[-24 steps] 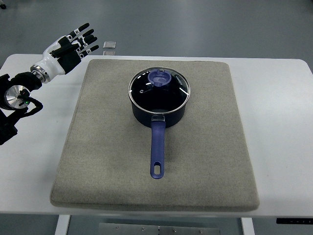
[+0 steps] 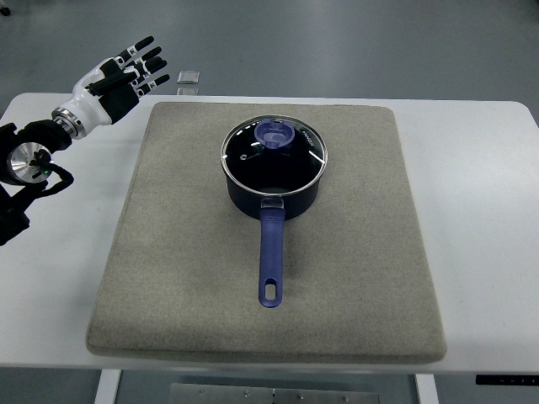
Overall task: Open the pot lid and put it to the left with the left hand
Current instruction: 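Raise the left hand and swing it toward the pot lid, then lower the left hand onto the blue lid knob and grasp it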
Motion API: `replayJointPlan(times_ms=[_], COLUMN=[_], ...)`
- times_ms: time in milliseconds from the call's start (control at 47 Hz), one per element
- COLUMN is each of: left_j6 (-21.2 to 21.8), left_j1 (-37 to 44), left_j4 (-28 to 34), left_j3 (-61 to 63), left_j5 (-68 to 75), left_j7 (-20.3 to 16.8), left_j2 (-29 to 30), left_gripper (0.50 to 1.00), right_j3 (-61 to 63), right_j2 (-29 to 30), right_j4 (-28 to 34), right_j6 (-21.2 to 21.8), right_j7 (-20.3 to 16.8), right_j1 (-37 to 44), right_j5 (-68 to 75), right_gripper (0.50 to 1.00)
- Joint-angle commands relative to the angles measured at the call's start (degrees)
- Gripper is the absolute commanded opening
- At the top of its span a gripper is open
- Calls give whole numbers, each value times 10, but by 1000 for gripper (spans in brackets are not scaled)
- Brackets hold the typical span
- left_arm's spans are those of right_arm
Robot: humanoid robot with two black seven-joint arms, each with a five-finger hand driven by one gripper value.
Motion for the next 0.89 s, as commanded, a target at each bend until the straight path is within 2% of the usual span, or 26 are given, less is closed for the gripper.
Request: replayJointPlan(times_ms=[0, 170, 277, 532, 617, 745, 872], left_j6=[-4, -4, -4, -12, -27, -73, -73], left_j1=[-5, -45, -71, -150, -180, -255, -323], left_j4=[0, -13, -31, -136, -162, -180, -183], left_j3=[2, -3, 1, 11, 19, 79, 156], left_j5=[30, 245, 343, 594, 659, 738, 748], left_j7=[-2, -34, -38, -38, -38, -38, -37], left_j2=[2, 6, 11, 45, 48, 47, 36], left_gripper=[992, 992, 992, 992, 992, 992, 992], right_j3=[-1, -3, -4, -4, -4, -4, -5], right_j2=[0, 0, 0, 0, 0, 0, 0], right_j4=[0, 0, 0, 1, 1, 1, 3], right_j6=[0, 0, 0, 0, -1, -1, 0], right_j7=[0, 0, 0, -1, -1, -2, -3], right_j1=[-1, -1, -1, -1, -2, -2, -3], right_j5=[1, 1, 1, 0, -1, -1, -1], right_gripper=[917, 917, 917, 917, 915, 917, 917])
